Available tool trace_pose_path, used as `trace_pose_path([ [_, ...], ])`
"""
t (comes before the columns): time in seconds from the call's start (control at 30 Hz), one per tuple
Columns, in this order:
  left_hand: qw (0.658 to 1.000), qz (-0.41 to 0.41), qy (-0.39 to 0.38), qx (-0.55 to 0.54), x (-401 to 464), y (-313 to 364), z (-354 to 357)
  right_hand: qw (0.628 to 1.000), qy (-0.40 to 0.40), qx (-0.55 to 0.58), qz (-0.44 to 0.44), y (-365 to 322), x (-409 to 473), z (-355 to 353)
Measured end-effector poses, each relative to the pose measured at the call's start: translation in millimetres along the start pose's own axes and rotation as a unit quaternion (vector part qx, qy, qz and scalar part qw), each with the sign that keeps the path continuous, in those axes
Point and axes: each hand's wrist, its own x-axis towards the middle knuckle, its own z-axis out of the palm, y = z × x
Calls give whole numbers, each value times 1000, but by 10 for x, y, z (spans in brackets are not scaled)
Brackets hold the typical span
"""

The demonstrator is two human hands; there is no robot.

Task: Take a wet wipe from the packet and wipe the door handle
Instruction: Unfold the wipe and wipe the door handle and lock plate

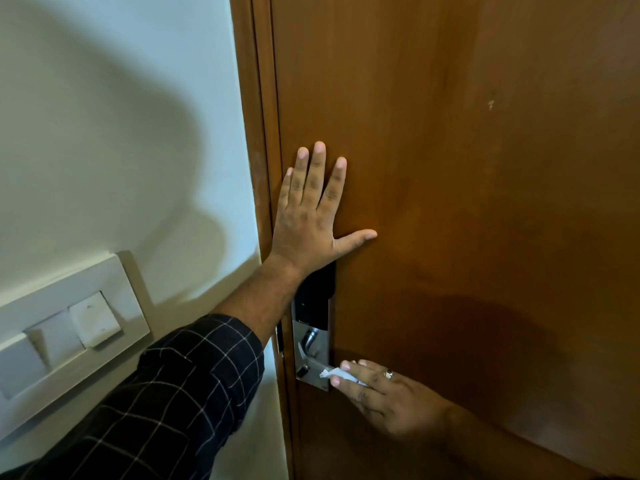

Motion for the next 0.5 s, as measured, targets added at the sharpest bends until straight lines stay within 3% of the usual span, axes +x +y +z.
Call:
trace_pose_path([
  [0.1, 1000, 1, 1, 3, 5, 5, 4, 999, 19, -30, -1, -98, -144, -83],
  [0.17, 1000, 2, 4, 8, 6, 6, 6, 993, 24, 37, 111, -240, -215, -123],
  [0.23, 1000, 2, 5, 11, 1, 0, 4, 961, 37, 122, 247, -384, -282, -10],
  [0.3, 1000, 3, 5, 11, -5, -2, 4, 942, 49, 120, 310, -471, -290, 77],
  [0.37, 1000, 4, 4, 13, -4, 1, 7, 900, 55, 176, 395, -622, -196, 62],
  [0.5, 1000, 6, 6, 19, -6, -1, 8, 883, 113, 222, 397, -796, 123, -67],
])
